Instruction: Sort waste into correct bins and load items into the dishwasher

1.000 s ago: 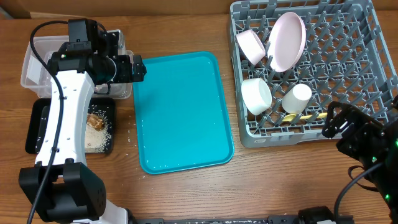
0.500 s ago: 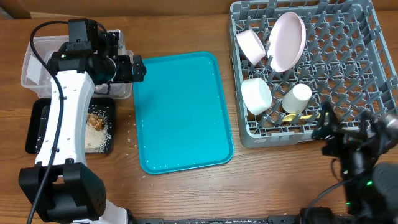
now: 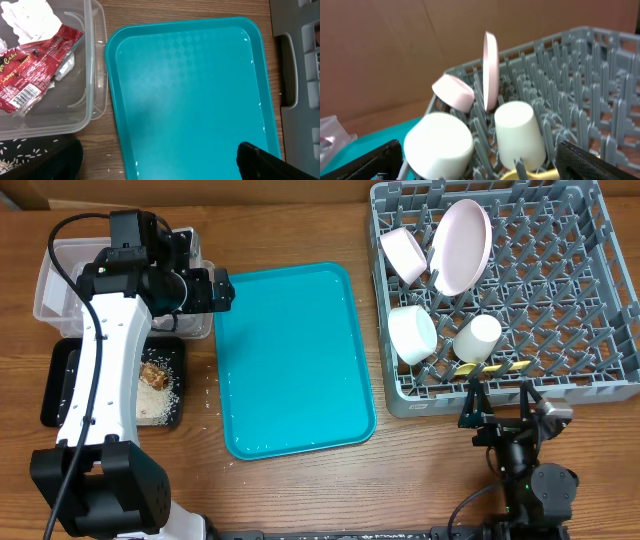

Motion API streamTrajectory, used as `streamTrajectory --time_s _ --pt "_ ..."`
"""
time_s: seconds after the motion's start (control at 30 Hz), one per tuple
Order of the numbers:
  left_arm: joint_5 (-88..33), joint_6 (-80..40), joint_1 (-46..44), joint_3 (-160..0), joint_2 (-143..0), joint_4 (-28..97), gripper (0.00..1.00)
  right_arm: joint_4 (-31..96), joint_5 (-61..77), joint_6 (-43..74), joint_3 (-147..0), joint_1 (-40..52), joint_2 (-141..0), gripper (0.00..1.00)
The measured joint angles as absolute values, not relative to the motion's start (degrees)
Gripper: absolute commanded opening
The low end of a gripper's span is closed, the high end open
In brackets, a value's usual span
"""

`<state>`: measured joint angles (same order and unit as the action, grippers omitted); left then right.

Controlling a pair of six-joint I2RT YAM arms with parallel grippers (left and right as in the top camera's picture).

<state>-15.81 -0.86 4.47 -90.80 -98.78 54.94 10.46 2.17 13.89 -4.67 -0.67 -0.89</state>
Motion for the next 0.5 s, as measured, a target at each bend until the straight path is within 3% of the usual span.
streamTrajectory --time_s 0.5 --pt "-15.81 -0.86 4.47 -90.80 -98.78 54.94 1.00 4.91 2.74 14.98 -1.13 -1.08 -0.84 1.00"
